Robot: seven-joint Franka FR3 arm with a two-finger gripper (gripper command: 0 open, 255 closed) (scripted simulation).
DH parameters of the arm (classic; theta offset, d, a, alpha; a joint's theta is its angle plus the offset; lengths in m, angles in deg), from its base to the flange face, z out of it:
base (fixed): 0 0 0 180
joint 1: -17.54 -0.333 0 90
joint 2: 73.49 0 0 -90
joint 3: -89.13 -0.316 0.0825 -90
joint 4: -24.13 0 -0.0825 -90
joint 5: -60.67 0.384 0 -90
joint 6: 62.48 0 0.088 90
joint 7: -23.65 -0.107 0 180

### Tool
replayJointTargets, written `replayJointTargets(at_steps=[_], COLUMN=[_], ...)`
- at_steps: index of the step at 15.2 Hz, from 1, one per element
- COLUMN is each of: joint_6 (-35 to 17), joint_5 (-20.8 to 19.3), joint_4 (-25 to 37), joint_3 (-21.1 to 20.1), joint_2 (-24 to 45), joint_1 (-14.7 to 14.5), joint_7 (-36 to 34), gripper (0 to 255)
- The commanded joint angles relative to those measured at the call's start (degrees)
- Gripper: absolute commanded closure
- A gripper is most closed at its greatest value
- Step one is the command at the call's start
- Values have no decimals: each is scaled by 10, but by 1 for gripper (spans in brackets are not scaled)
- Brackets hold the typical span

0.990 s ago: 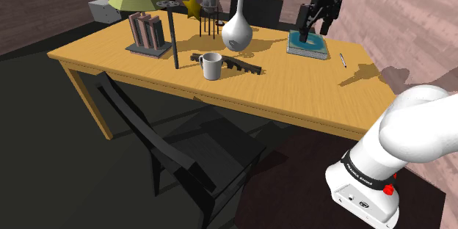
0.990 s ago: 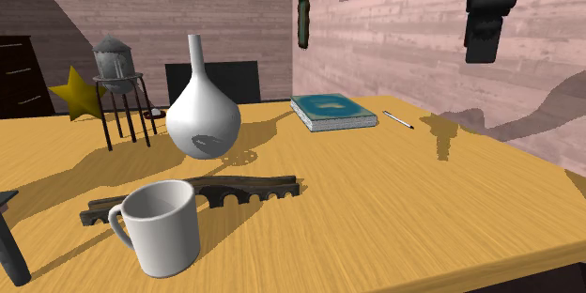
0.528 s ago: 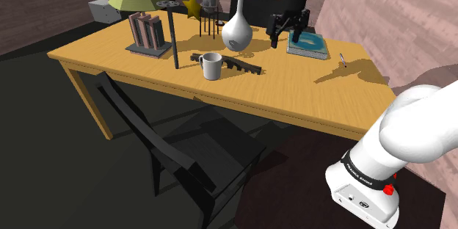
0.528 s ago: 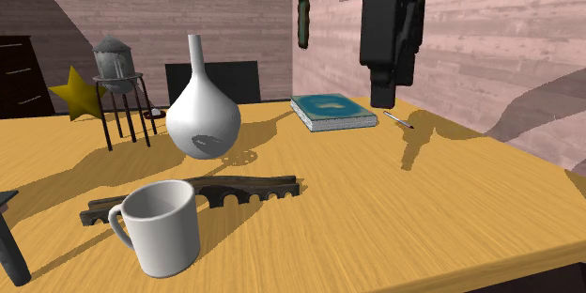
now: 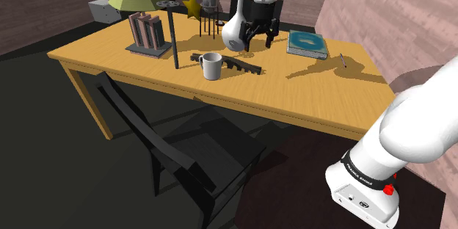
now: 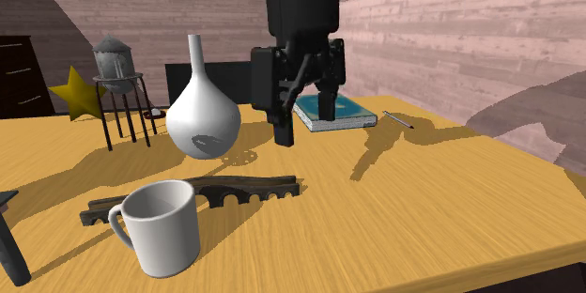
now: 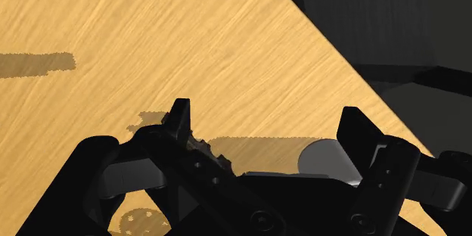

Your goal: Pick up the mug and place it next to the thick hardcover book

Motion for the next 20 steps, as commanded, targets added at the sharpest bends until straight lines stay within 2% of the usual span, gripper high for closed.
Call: replayJointTargets(at_steps=[1, 8, 14, 20], joint_6=[-17, -54, -57, -97], joint_5=[6, 22, 34, 35], joint_4=[25, 149, 284, 260], joint_3=[-2, -6, -6, -7], joint_2=[39, 189, 318, 333], joint_1=[-1, -5, -7, -9], joint_7=[-11, -42, -65, -65], gripper=[0, 0, 0, 0])
